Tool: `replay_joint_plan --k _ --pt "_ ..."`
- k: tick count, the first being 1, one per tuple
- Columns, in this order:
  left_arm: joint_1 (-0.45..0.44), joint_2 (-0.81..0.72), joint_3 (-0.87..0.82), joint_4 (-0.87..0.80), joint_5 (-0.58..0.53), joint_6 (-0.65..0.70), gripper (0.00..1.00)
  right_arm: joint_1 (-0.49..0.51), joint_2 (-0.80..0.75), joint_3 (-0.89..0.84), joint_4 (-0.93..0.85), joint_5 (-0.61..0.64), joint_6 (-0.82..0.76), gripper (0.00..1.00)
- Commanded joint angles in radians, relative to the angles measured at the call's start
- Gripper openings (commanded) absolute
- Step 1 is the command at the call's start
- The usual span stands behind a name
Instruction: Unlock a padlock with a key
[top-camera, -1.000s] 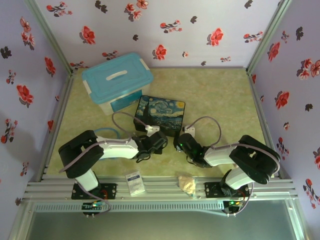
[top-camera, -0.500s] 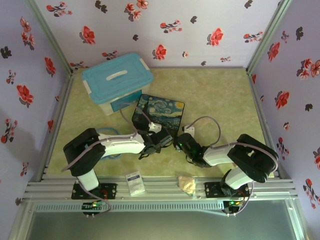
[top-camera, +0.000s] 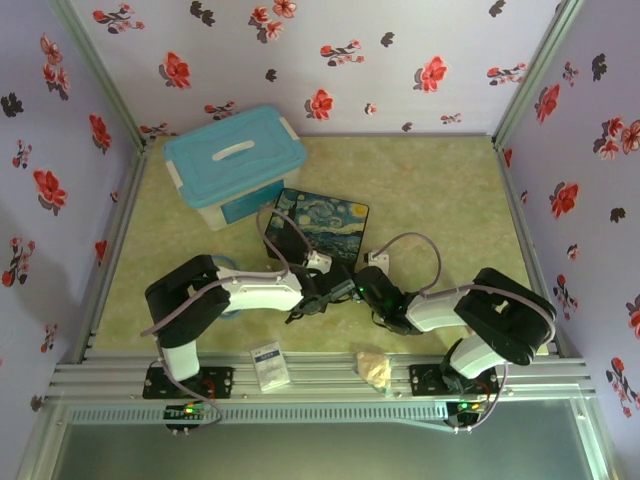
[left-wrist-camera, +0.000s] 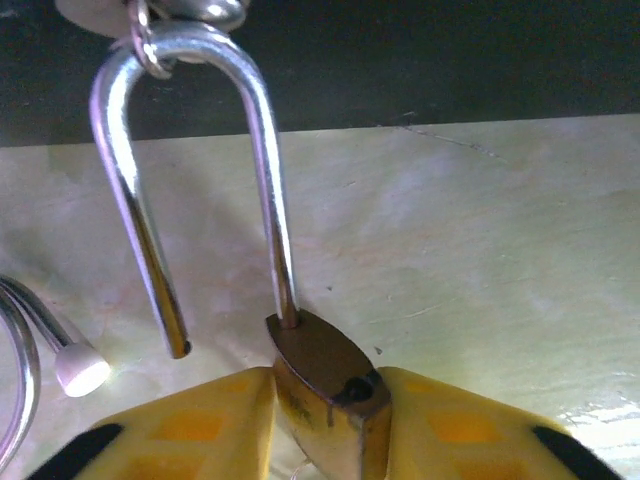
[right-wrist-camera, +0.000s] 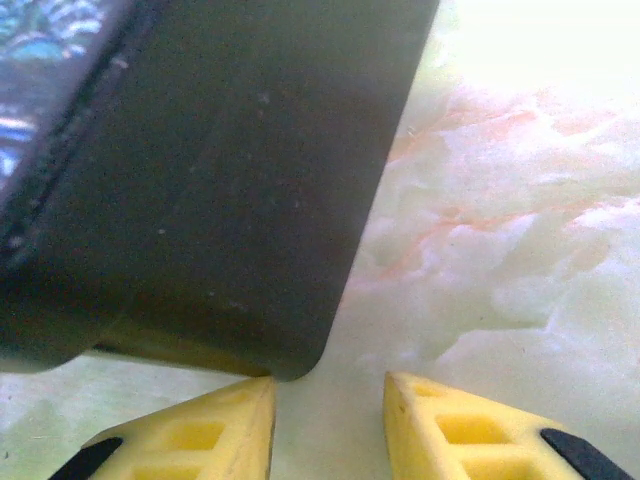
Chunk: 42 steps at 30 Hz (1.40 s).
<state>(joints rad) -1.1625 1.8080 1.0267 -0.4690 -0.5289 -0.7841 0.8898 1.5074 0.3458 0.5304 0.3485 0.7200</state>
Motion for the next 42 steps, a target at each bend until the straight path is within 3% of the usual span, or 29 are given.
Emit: replay_joint_plan --k 1,4,9,15,20,23,25,31,38,42 --pt "-0.012 -0.079 0.017 0.001 0.013 0.029 0.47 -0.002 0.001 -0.012 0.012 -0.051 0.023 0.38" --pt "-0.008 -0.184 -0.013 0.042 0.031 0.042 0.56 0.018 -0.042 -0.025 0.029 -0.029 0.032 0.42" --pt "0.05 -0.363 -0.094 0.127 0.131 0.051 0.62 0.049 -0.137 0.018 -0.164 0.025 0.044 0.46" --pt "0.17 -0.547 -0.217 0.215 0.246 0.066 0.79 0.059 -0.196 -0.009 -0.198 -0.04 0.118 0.49" --pt "0.279 -0.658 -0.313 0.287 0.336 0.064 0.99 0.146 -0.207 0.033 -0.224 -0.031 0.091 0.55" --pt "0.33 -0.704 -0.385 0.369 0.393 0.028 1.0 0.151 -0.153 0.05 -0.125 -0.102 0.088 0.66" --pt "0.342 -0.725 -0.421 0.407 0.397 0.003 1.0 0.15 -0.103 0.067 -0.059 -0.131 0.083 0.64" --pt "0.348 -0.753 -0.48 0.431 0.408 -0.043 1.0 0.151 0.032 0.214 -0.099 -0.158 0.048 0.6" --pt "0.349 -0.806 -0.555 0.47 0.41 -0.089 1.0 0.091 0.145 0.23 0.027 -0.279 0.043 0.48" --pt "0.35 -0.835 -0.589 0.489 0.403 -0.112 1.0 0.074 0.19 0.191 0.138 -0.341 0.057 0.47"
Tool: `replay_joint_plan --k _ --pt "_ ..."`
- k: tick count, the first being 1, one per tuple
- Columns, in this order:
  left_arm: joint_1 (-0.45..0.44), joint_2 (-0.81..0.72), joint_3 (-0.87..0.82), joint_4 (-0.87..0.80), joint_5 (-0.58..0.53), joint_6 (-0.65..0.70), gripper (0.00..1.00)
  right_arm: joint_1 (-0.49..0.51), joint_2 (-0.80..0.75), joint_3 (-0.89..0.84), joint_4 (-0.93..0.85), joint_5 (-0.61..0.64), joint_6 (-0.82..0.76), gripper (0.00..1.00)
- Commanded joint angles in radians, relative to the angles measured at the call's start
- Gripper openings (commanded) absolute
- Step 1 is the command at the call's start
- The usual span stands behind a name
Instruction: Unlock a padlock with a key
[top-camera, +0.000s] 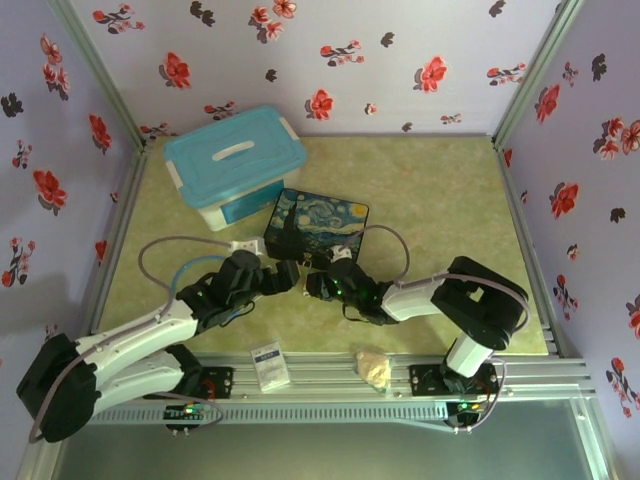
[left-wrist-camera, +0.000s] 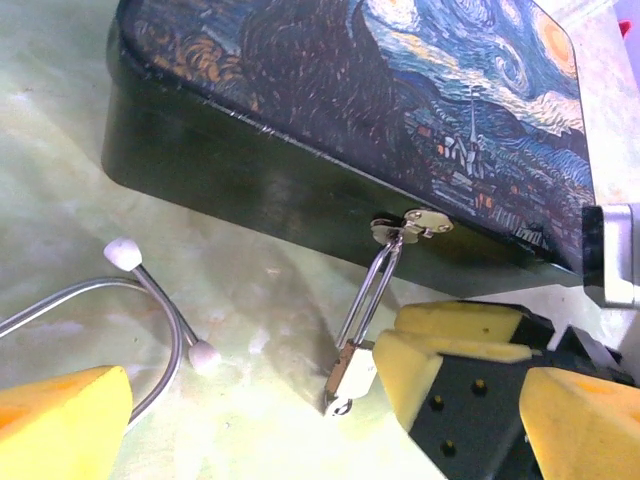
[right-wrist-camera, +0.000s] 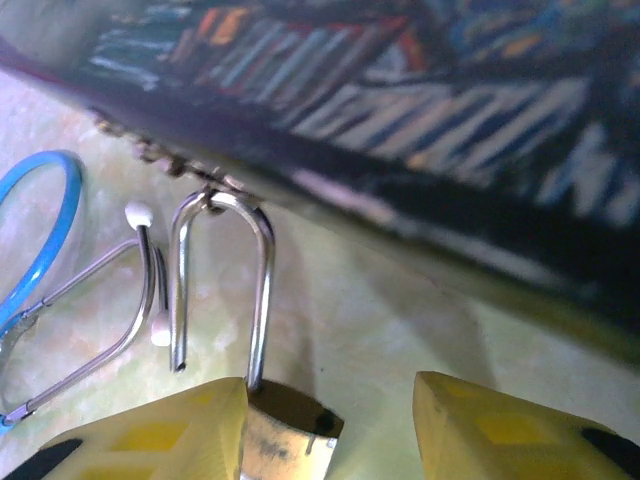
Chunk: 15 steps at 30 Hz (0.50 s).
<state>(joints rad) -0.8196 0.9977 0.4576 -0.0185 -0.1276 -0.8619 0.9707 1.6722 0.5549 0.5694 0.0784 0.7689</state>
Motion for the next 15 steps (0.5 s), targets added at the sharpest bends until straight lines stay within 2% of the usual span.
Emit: replay_joint_plan --k 1,7,15 --pt "0.007 -0.028 -0.023 0.038 0.0 -0.034 1.0 -0.008 0.032 -0.013 0.097 -0.08 0.003 0.47" --pt "0.007 -0.013 -0.02 0.041 -0.005 -0.029 1.0 0.01 0.046 0.017 -0.011 -0.048 -0.004 0.49" --pt "0.01 -0.011 -0.019 0.047 -0.006 -0.022 1.0 0.052 0.04 0.123 -0.317 0.097 -0.028 0.45"
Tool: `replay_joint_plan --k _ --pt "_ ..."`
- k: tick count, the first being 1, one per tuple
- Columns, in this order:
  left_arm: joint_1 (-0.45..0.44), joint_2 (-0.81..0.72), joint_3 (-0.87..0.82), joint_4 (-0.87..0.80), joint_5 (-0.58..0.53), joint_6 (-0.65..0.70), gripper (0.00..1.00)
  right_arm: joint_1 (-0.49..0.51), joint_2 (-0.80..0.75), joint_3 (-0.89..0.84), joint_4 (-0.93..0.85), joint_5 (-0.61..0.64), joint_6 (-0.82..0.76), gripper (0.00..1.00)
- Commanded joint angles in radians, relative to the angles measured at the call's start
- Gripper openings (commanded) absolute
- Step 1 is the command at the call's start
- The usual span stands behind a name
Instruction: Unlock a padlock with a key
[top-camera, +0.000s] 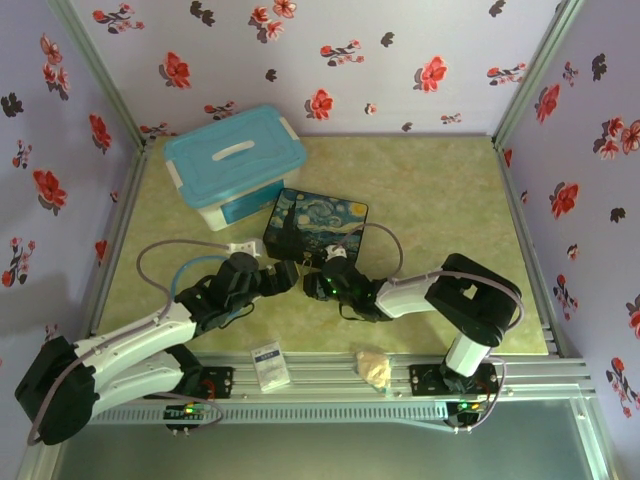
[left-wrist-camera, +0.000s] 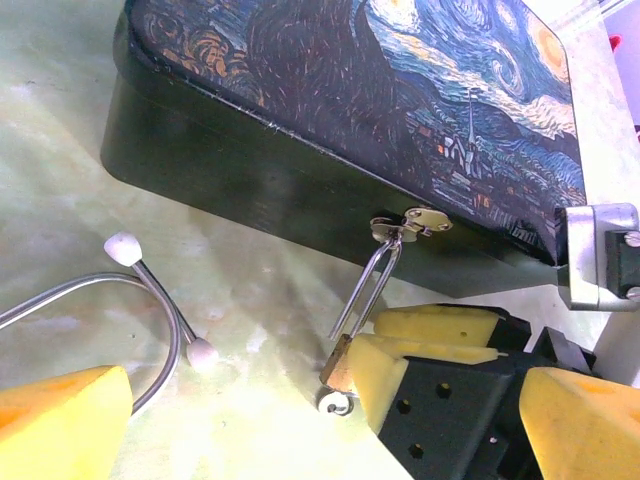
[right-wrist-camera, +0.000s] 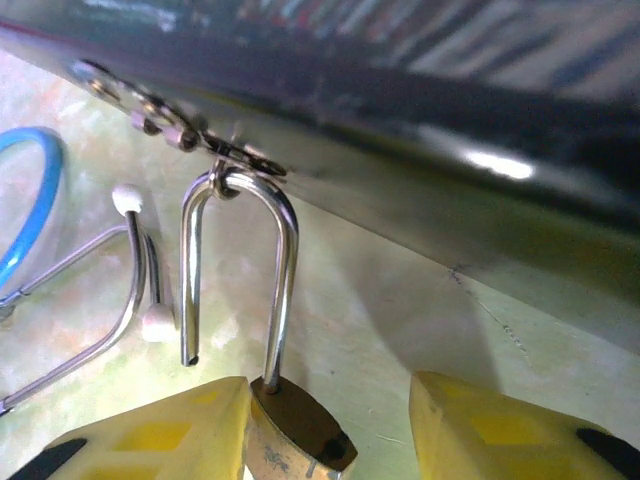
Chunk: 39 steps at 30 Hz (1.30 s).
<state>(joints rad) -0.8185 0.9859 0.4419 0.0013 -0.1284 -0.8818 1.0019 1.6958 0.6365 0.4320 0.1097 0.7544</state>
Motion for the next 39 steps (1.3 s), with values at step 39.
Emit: replay_joint_plan --k 39 --pt "0.027 0.217 0.25 -0.019 -0.057 0.24 1.0 -0.013 0.035 -0.217 0.306 0.046 0.306 0.1"
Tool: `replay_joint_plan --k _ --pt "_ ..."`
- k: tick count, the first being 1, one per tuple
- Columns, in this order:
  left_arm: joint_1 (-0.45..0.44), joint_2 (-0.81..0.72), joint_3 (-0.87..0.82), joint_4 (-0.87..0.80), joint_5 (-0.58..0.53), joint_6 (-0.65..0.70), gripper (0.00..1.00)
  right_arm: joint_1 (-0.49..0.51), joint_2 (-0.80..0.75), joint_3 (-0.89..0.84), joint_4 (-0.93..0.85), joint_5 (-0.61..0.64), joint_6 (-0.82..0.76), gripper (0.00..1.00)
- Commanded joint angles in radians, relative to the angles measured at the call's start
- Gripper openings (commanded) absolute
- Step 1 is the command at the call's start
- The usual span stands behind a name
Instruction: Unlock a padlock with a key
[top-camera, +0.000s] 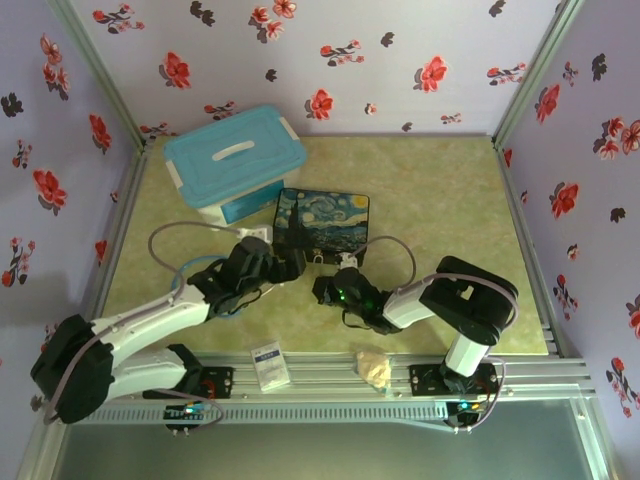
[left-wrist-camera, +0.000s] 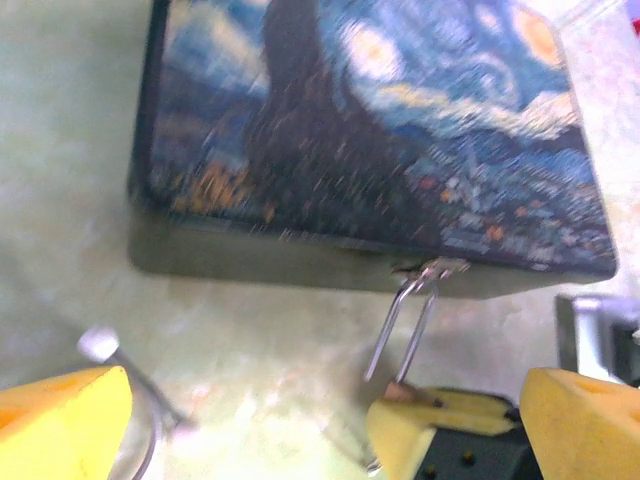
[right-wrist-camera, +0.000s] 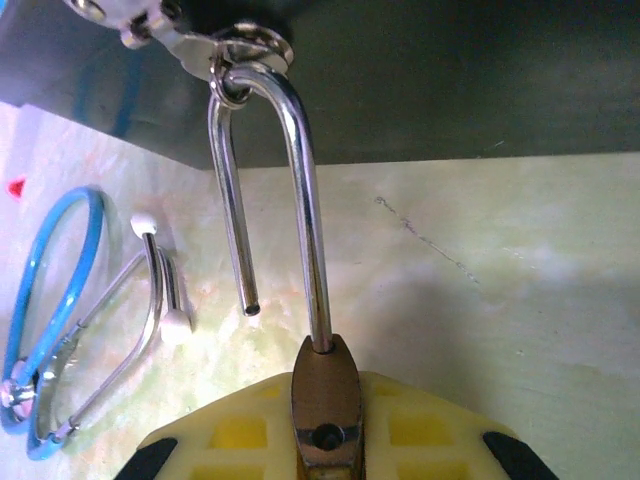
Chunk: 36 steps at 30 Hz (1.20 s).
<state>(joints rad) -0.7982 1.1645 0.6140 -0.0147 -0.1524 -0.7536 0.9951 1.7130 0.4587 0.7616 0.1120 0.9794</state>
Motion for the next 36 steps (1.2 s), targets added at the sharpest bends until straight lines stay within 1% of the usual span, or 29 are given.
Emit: replay_joint_plan --k 1,3,5,6,8,10,11,13,14,18,22,25,28,33,36 --pt "0.007 0.062 0.111 -0.004 -0.039 0.148 1.0 -0.003 0.02 -0.044 -0.01 0.057 0.099 0.1" --pt "0.007 0.123 0.172 0.013 -0.035 0.229 0.95 0.005 0.025 -0.055 0.004 0.1 0.145 0.12" --pt "0.013 0.204 0.229 0.032 -0.014 0.292 0.87 0.014 0.033 -0.055 -0.001 0.141 0.185 0.11" --pt "0.018 0.242 0.256 0.036 -0.002 0.312 0.85 0.022 0.039 -0.053 0.003 0.162 0.197 0.11" --pt "0.028 0.321 0.319 0.033 0.031 0.338 0.8 0.037 0.056 -0.044 0.023 0.197 0.206 0.1" --pt "0.024 0.383 0.364 0.016 0.035 0.353 0.74 0.05 0.069 -0.034 0.03 0.245 0.224 0.09" --pt "0.022 0.414 0.381 0.012 0.035 0.356 0.74 0.055 0.077 -0.034 0.038 0.269 0.246 0.08" --pt "0.026 0.463 0.399 -0.003 0.028 0.357 0.73 0.067 0.102 -0.04 0.097 0.3 0.276 0.07" --pt "0.027 0.485 0.404 -0.009 0.029 0.365 0.69 0.073 0.117 -0.04 0.13 0.316 0.285 0.06" --pt "0.025 0.514 0.391 -0.022 0.026 0.363 0.67 0.089 0.17 0.002 0.158 0.347 0.299 0.06" --pt "0.027 0.517 0.347 -0.014 -0.001 0.359 0.66 0.107 0.201 0.021 0.205 0.434 0.31 0.04" --pt "0.026 0.529 0.301 0.034 0.015 0.366 0.65 0.117 0.208 0.041 0.248 0.49 0.268 0.04" --pt "0.026 0.542 0.277 0.048 0.017 0.367 0.63 0.13 0.211 0.066 0.255 0.556 0.266 0.02" --pt "0.026 0.546 0.244 0.047 0.02 0.392 0.58 0.125 0.253 0.071 0.429 0.637 0.193 0.0" --pt "0.027 0.549 0.219 0.063 0.024 0.399 0.58 0.114 0.27 0.075 0.491 0.629 0.169 0.0"
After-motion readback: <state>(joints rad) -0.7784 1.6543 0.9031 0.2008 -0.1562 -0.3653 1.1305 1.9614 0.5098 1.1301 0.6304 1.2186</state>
